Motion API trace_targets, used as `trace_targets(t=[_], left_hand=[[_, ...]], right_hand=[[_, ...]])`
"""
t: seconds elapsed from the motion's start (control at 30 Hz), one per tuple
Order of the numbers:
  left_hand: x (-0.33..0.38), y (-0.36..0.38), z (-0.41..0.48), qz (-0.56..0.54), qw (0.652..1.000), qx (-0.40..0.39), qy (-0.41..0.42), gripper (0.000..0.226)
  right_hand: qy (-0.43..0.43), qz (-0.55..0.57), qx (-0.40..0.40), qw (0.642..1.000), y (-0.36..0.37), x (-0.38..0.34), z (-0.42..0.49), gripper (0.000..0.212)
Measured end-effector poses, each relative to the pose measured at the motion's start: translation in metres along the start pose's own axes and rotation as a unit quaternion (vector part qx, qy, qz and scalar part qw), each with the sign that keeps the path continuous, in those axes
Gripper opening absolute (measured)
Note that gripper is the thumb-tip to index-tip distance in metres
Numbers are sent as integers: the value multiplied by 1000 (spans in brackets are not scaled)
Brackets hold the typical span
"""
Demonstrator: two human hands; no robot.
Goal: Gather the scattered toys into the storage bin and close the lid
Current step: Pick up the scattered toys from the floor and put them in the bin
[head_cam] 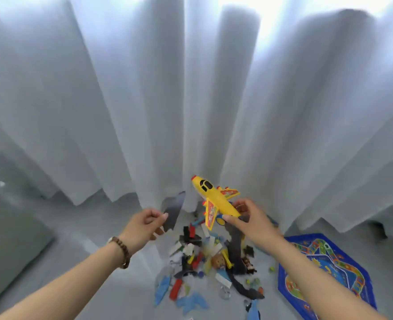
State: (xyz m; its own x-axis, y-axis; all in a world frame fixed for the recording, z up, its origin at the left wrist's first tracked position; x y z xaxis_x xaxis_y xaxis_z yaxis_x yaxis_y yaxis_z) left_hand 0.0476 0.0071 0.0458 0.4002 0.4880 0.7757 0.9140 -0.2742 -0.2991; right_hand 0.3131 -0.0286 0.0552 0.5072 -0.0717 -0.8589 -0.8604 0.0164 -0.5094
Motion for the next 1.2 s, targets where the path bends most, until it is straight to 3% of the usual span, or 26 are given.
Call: trace_targets(t=[0.17, 0.37, 0.53, 0.73, 0.83, 0.97, 1.2], left_hand=[[-10, -151, -88, -109, 986, 123, -10, 15], [-81, -317, -177, -219, 943, 249, -9, 4], [-158, -414, -206, -268, 910, 313, -45, 17], [-219, -458, -184, -304, 895, 311, -97, 24], [-229, -460, -175, -297, 894, 320, -102, 20], [-235, -457, -171, -222, 906, 344, -108, 31], [-153, -425, -174, 7, 932, 362, 5, 32]], right_hand=[[-92, 27, -59, 994, 82, -170, 6, 30], [-160, 28, -169, 972, 254, -325, -12, 35], [-184, 3, -228, 956, 404, -392, -20, 36], [-164, -18, -238, 957, 524, -399, -15, 26], [-211, -45, -249, 944, 537, -398, -17, 35], [-319, -150, -279, 893, 515, -389, -18, 33], [-361, -171, -196, 896, 375, -338, 13, 39]])
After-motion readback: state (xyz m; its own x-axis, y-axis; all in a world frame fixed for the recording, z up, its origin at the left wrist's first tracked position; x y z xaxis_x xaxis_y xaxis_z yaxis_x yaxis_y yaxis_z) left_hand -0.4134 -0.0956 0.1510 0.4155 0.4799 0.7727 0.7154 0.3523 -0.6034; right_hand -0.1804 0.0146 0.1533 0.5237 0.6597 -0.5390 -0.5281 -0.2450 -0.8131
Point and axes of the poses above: each hand's wrist, its own z-axis towards the middle knuckle, its own y-axis out of the palm, x = y × z, the point moved 6 cm from there along z, towards the middle knuckle, and after that the axes turned 11 degrees about -y, right-handed, at the moved point
